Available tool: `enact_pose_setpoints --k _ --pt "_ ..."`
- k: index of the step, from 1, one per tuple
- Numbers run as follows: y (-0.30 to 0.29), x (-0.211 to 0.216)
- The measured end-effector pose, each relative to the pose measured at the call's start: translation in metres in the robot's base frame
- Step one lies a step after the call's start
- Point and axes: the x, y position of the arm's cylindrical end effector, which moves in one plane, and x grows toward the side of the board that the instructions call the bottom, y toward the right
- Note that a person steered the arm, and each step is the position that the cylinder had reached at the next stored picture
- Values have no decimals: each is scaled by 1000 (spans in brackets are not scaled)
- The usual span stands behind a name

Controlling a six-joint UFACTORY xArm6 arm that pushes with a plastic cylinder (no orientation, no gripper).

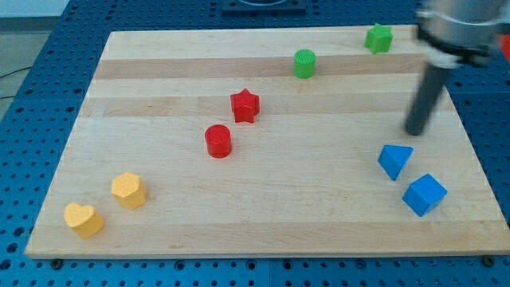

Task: Place red star towards the top left of the board

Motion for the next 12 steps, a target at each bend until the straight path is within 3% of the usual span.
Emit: enact_pose_setpoints --k 1,2,3,5,6,9,11,12 --pt "-7 40" --pt "-70 62" --pt "-87 74" --pt "-64 45" --pt "-112 34" --pt "-158 67" --pt "-77 50" --pt "-69 96"
